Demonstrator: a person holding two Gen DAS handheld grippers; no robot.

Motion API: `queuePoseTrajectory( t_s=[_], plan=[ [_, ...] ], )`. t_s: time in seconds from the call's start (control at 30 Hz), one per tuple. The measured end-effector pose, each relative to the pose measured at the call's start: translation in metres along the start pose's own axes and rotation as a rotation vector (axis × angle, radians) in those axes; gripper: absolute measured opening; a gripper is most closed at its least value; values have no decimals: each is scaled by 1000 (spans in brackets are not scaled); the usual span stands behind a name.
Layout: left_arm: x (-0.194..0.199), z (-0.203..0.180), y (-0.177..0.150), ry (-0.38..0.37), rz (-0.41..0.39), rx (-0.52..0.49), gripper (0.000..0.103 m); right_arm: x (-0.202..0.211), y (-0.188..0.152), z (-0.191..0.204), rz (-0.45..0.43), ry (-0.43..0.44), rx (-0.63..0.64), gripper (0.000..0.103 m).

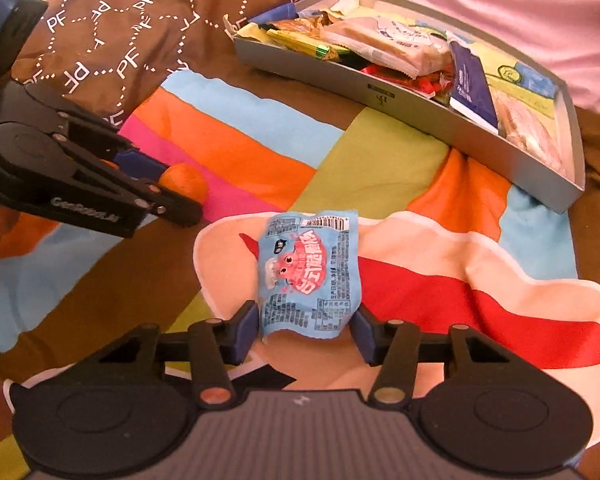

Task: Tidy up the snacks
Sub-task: 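Close the left tool on the orange mandarin while the right tool grasps the blue candy packet, then lift the mandarin and candy packet and carry them over the grey tray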

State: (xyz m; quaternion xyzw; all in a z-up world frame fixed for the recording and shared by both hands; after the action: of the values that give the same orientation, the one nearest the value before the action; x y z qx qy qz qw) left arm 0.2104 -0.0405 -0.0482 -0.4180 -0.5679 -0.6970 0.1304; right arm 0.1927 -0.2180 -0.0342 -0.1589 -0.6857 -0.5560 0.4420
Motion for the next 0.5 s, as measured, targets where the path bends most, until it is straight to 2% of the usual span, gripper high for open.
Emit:
queuePoseTrajectory(
  t_s=[0.03, 0.17, 0.23, 0.37, 0.5],
  plan=[
    [1, 0, -1, 1, 0, -1, 37, -2, 1, -2, 2, -1, -12, 61],
    [2, 1, -3, 1, 4, -1, 37, -12, 8, -15, -10, 6, -115, 80],
    [2, 1, -4, 1, 4, -1, 37, -20, 9, -16, -24, -8, -115, 84],
    [0, 1, -4, 1, 3, 9, 37, -30, 11, -6, -64, -45, -110, 85],
    [-1, 2, -3, 2, -2, 13, 37, -29, 6, 5, -95, -50, -148, 69]
  ],
)
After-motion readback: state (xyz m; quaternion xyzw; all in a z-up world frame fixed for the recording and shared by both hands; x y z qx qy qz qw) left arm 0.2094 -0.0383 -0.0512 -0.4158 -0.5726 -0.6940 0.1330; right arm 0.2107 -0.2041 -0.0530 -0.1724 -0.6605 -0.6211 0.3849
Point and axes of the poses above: each gripper's, at about its wrist camera, not at the fingertips, and x roughly against the way its jaws point, z to its left, y to its top, the point moved 2 cm from there along -x, roughly the way its jaws point, and after that the axes turned 13 degrees about -x, right-handed, at the moved point
